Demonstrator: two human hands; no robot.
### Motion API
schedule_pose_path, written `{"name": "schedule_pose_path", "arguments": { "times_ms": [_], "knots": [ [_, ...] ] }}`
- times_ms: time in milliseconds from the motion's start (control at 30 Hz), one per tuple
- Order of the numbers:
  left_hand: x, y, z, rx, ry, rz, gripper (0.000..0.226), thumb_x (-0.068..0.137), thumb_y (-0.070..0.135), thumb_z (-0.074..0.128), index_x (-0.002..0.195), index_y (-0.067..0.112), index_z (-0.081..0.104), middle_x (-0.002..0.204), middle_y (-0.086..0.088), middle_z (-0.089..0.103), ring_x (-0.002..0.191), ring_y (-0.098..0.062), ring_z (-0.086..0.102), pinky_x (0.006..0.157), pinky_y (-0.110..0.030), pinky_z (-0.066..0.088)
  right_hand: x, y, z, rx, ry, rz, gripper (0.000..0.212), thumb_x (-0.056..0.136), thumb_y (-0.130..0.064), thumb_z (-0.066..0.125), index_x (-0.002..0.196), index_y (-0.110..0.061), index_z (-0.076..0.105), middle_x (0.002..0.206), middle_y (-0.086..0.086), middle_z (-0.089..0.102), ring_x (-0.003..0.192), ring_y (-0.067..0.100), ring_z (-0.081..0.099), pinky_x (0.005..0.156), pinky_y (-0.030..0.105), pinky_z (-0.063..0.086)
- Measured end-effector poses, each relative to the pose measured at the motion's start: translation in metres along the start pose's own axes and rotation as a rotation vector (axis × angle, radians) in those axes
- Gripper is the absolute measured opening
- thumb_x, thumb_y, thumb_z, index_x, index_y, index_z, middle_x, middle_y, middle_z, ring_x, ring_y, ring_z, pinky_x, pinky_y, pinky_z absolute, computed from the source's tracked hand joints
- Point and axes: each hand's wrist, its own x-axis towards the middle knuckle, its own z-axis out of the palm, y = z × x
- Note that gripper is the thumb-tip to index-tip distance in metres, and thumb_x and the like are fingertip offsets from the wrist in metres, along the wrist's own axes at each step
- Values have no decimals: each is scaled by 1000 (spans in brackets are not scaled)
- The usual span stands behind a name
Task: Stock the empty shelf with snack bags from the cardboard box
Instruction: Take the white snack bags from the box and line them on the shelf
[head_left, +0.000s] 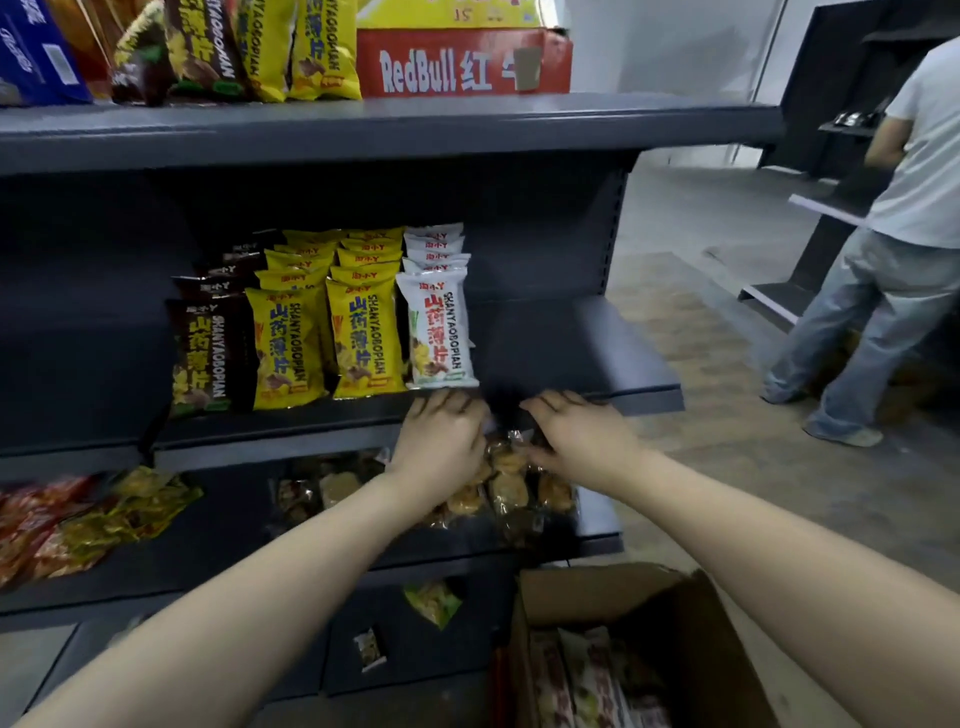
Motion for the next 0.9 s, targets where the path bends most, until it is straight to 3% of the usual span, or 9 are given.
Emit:
{"name": "schedule_pose_path", "arguments": {
  "times_ms": [133, 300, 567, 667, 800, 900],
  "knots": [
    [-21, 43, 21, -88, -143, -15, 32, 91, 27, 46, 119, 21, 59, 120, -2, 61, 115, -26, 53, 93, -36, 42, -47, 11, 11, 16, -62, 62, 56, 87, -49, 56, 129, -13, 51, 126, 8, 58, 115, 29, 55, 80, 39, 49],
    [-49, 88, 61, -171, -354, 37, 24, 92, 22, 43, 110, 17, 59, 110, -2, 61, 97, -26, 60, 72, -37, 52, -106, 28, 39, -2, -190, 165, 55, 90, -49, 48, 132, -14, 47, 130, 6, 54, 117, 27, 53, 82, 39, 50],
    [-87, 135, 129, -262, -733, 40, 30, 93, 23, 41, 117, 12, 54, 116, -9, 58, 99, -28, 59, 72, -31, 47, -185, 44, 104, 65, -382, 393, 49, 90, -50, 49, 124, -16, 47, 123, 3, 53, 116, 24, 52, 79, 37, 49],
    [-95, 144, 156, -347, -887, -33, 13, 92, 16, 40, 91, 12, 52, 92, -8, 59, 82, -24, 59, 61, -27, 43, -199, 46, 131, 118, -453, 463, 48, 90, -51, 47, 123, -16, 47, 121, 3, 54, 114, 23, 52, 78, 38, 51],
    [-101, 150, 204, -481, -1127, -219, 13, 92, 15, 42, 95, 16, 54, 77, -4, 52, 60, -19, 48, 52, -27, 33, -206, 47, 169, 217, -554, 562, 47, 91, -50, 48, 125, -17, 47, 119, 3, 53, 113, 25, 52, 79, 39, 50],
    [-103, 154, 232, -518, -1171, -396, 13, 93, 13, 43, 80, 11, 47, 62, -5, 41, 50, -16, 38, 50, -27, 30, -206, 49, 203, 282, -640, 607, 47, 91, -51, 49, 122, -16, 47, 117, 4, 53, 110, 26, 52, 78, 38, 49]
  ]
}}
